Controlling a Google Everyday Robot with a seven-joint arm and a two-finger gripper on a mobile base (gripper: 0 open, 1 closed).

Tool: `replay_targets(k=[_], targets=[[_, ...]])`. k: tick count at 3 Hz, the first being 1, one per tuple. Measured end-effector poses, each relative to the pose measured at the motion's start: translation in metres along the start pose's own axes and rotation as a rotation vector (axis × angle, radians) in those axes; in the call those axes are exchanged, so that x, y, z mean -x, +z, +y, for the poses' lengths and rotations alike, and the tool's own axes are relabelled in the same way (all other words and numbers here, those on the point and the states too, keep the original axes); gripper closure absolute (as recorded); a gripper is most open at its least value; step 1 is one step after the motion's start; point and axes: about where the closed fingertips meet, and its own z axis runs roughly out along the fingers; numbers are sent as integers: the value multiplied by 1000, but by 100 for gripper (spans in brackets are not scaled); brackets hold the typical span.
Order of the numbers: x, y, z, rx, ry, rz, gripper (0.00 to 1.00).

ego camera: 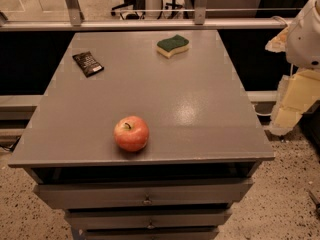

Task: Pick rxbar chocolate

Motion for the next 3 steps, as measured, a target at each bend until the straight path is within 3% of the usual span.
replay_targets(k=[1,2,3], targets=[[0,0,0,0,0,0,0],[43,18,-7,12,-43,-77,0],[122,46,-23,32,-109,-203,0]])
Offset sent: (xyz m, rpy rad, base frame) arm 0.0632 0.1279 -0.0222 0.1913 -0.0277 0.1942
